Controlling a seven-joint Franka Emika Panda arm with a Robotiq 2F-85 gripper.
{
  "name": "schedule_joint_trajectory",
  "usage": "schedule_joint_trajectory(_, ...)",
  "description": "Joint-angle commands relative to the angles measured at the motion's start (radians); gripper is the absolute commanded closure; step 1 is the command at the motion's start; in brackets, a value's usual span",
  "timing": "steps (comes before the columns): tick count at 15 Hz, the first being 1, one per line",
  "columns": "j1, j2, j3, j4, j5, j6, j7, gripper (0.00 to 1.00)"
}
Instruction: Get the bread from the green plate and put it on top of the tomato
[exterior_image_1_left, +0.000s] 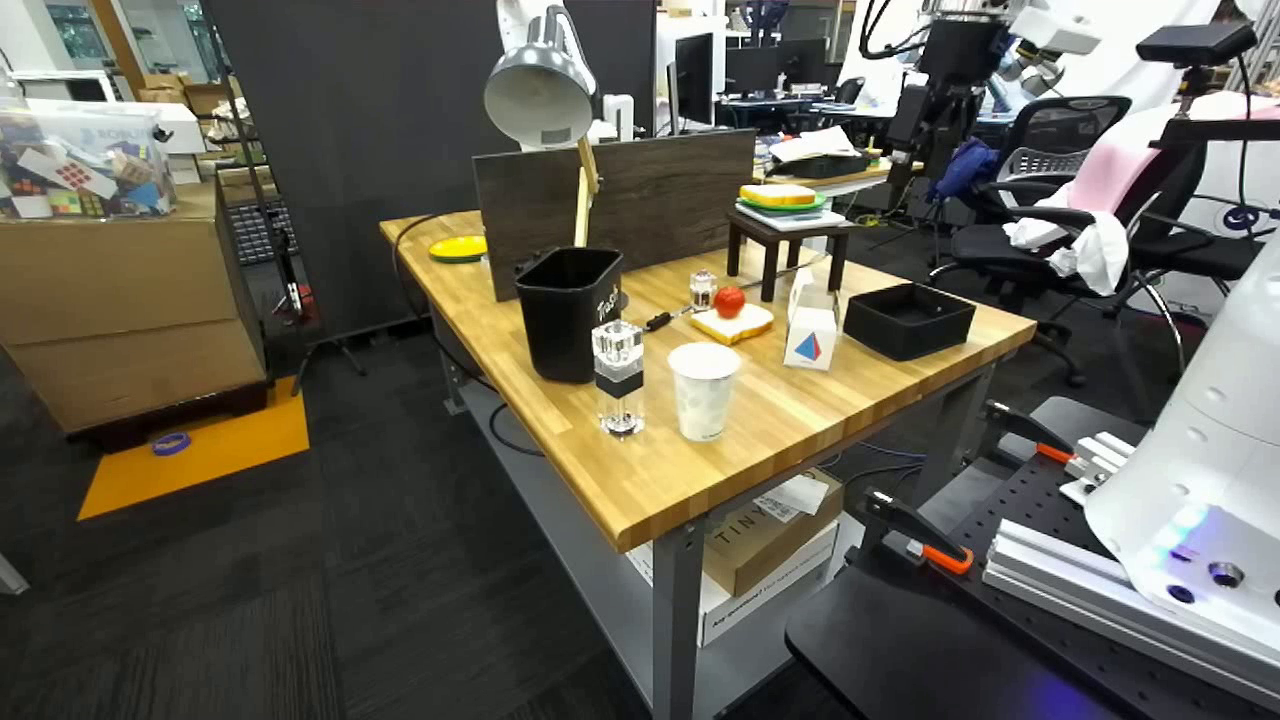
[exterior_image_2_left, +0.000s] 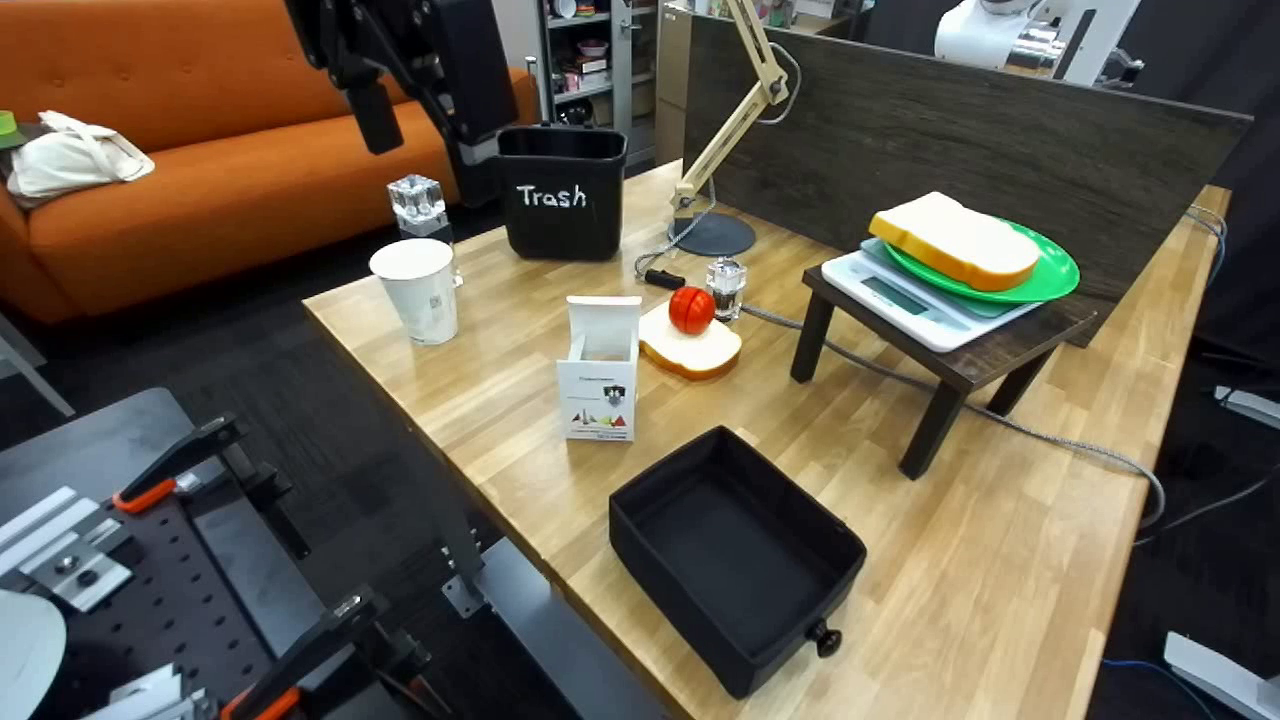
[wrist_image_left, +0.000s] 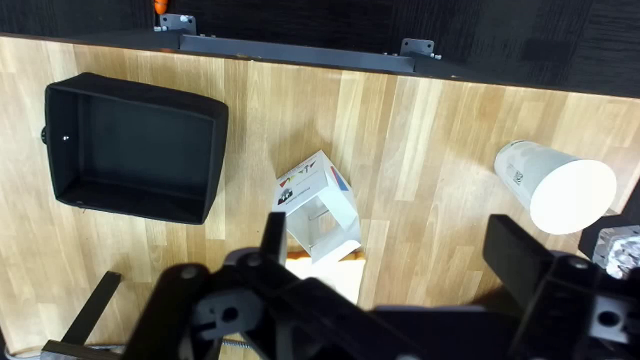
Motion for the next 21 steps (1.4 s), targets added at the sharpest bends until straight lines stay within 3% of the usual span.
schedule_joint_trajectory(1, -0.011, 0.001, 0.011, 0.001, 0.009, -0.002, -0.006, 0.00)
schedule_joint_trajectory(12, -0.009, 0.059, 0.028, 0.057, -0.022, 0.028, -0.022, 0.00)
schedule_joint_trajectory(16, -0.011, 0.182, 0.042, 0.143, -0.081, 0.032, -0.024, 0.00)
schedule_joint_trajectory(20, -0.013, 0.351, 0.103, 0.259, -0.194, 0.042, 0.006, 0.00)
schedule_joint_trajectory(21, -0.006, 0.276, 0.082, 0.194, -0.138, 0.050, -0.003, 0.00)
